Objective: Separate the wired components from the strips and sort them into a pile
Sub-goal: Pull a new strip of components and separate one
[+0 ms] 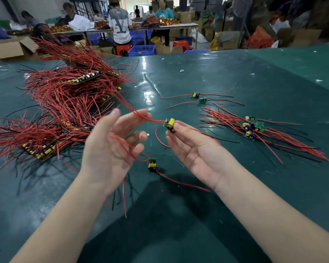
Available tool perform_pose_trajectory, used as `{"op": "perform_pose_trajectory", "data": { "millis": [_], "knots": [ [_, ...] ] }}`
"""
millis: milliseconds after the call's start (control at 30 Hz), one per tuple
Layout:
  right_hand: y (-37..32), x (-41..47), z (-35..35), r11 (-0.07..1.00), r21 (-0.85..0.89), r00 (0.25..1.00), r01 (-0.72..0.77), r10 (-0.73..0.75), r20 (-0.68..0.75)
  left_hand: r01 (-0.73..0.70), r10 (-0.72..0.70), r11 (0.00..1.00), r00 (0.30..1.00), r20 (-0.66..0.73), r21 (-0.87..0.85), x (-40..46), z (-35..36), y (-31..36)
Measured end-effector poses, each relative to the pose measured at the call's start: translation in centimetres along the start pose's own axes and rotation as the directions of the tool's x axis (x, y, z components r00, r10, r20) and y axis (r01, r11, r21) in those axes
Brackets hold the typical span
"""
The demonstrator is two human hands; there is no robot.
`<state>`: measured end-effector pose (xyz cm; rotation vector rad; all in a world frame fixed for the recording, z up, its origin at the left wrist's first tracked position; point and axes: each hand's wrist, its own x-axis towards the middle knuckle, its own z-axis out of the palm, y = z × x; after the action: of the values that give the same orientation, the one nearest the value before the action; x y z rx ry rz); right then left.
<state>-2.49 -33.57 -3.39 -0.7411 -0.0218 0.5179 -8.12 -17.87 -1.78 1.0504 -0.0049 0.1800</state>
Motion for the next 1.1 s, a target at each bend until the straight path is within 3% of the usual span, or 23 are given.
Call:
{"op": "perform_pose_trajectory", "data": {
  "millis": [100, 233, 300, 433, 533, 633, 767, 967, 1100],
  "knots": [
    [-0.2, 0.0, 0.0, 1.0, 0.006, 1.0, 0.01, -0.01, 0.008, 0.15, -0.137, 0.984, 0.982, 0.13, -0.097, -0.1, -0.3, 0.8],
    [0.1, 0.0, 0.0, 0.997, -0.054, 0.998, 0.047, -0.045, 0.034, 0.06, -0.061, 0.987, 0.998, 0.001, 0.147, -0.1, 0.2, 0.1],
    [0.2, 0.0, 0.0, 0.995, -0.075, 0.997, 0.06, -0.057, 0.043, 0.067, -0.063, 0.98, 0.998, -0.028, 0.187, -0.1, 0.1, 0.1],
    [0.2, 0.0, 0.1, 0.998, -0.049, 0.998, 0.041, -0.039, 0.054, 0.319, -0.312, 0.942, 0.947, 0.08, -0.104, 0.1, -0.8, 1.4],
    [0.2, -0.1, 0.2, 0.999, -0.041, 0.998, 0.026, -0.024, 0.056, 0.385, -0.362, 0.902, 0.921, 0.143, -0.196, 0.1, -0.9, 1.7],
    [0.3, -0.2, 0.2, 0.995, -0.086, 0.997, 0.045, -0.039, 0.07, 0.209, -0.208, 0.976, 0.978, -0.016, 0.067, 0.3, -0.4, 0.7],
    [0.7, -0.3, 0.2, 0.984, -0.148, 0.992, 0.095, -0.082, 0.096, -0.063, 0.098, 0.951, 0.99, -0.101, 0.302, 0.4, -0.1, -0.6],
    [0.6, -0.1, 0.1, 0.993, -0.104, 0.996, 0.056, -0.048, 0.081, -0.163, 0.189, 0.957, 0.978, -0.088, 0.241, 0.6, 0.0, -1.2],
    [0.7, -0.2, 0.0, 0.988, -0.144, 0.993, 0.052, -0.036, 0.109, -0.208, 0.253, 0.933, 0.96, -0.123, 0.293, 0.6, -0.1, -1.3]
  ]
}}
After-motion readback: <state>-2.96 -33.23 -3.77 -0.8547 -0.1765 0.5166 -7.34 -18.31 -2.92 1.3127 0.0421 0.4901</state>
